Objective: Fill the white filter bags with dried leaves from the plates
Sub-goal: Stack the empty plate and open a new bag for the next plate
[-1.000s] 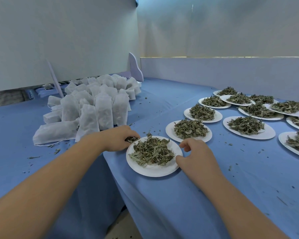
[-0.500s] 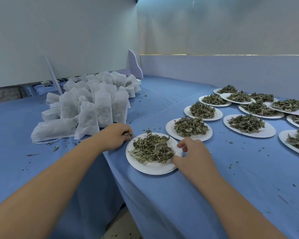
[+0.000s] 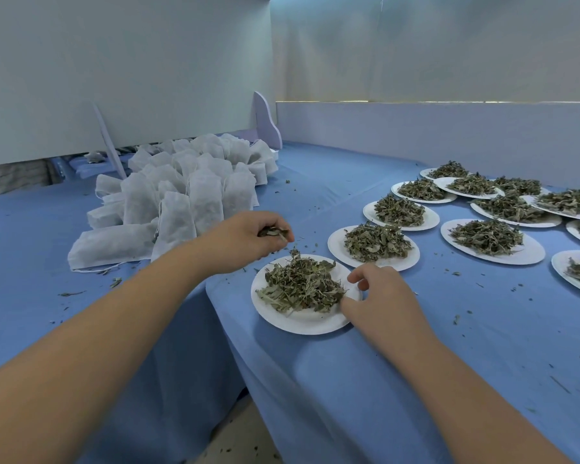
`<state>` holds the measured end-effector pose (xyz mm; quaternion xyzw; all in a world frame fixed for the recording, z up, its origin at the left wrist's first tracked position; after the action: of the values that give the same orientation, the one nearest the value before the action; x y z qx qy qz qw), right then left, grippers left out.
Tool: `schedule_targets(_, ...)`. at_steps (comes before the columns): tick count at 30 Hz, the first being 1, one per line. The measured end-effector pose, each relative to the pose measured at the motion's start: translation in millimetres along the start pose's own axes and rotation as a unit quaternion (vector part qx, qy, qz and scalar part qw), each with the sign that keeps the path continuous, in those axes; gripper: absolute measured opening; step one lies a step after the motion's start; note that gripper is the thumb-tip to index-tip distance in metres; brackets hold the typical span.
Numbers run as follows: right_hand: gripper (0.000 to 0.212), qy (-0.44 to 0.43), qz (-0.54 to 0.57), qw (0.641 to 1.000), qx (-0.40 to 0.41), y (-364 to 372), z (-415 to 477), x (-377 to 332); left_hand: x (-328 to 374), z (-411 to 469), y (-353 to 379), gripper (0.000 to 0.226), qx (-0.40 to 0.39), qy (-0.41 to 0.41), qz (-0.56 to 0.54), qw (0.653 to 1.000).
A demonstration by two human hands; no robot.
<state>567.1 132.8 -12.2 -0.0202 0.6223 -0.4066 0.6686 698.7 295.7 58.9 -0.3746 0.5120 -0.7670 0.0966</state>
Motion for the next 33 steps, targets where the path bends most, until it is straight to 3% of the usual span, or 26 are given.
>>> schedule_targets(5,0.03,0.006,-0.005,1.0,0.013,-2.6,-2.0,-2.5,23.6,3.8,14.8,0.029,-0.067,0.036,0.031,0.997)
schedule_targets(11,0.034,0.011,-0.015,1.0,0.014,-1.3,-4.9,-6.7,19.7,0.7,12.3,0.047,-0.107,0.023,-0.006,0.994)
schedule_targets(17,0.035,0.018,0.021,1.0,0.013,-1.2,-3.2,-5.6,-3.7,5.1,-7.8,0.032,0.018,-0.014,0.009,1.0)
schedule_targets(21,0.036,0.018,0.036,0.999,0.004,0.3,-4.5,-6.1,-29.2,16.3,0.2,0.025,0.037,-0.059,0.067,0.995)
schedule_targets(25,0.035,0.012,0.033,0.999,-0.002,0.7,-5.7,-6.8,-34.2,30.7,24.7,0.027,-0.009,-0.087,0.048,0.995)
schedule_targets(29,0.034,0.01,0.032,0.999,-0.005,1.2,-5.2,-6.5,-30.6,45.8,43.1,0.05,-0.062,-0.141,0.054,0.987)
schedule_targets(33,0.034,0.014,0.025,1.0,-0.01,2.4,-4.0,-5.9,-25.3,56.8,44.8,0.036,-0.082,-0.148,0.122,0.978)
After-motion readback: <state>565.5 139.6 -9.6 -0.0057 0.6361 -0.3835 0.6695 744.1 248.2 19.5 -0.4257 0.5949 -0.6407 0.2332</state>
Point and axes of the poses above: each hand's wrist, its own z-axis towards the middle knuckle, its own y-axis out of the palm, x = y × z, the point moved 5 cm from there along z, towards the middle knuckle, and after that the axes turned 14 degrees about z, right-handed, at the moved point
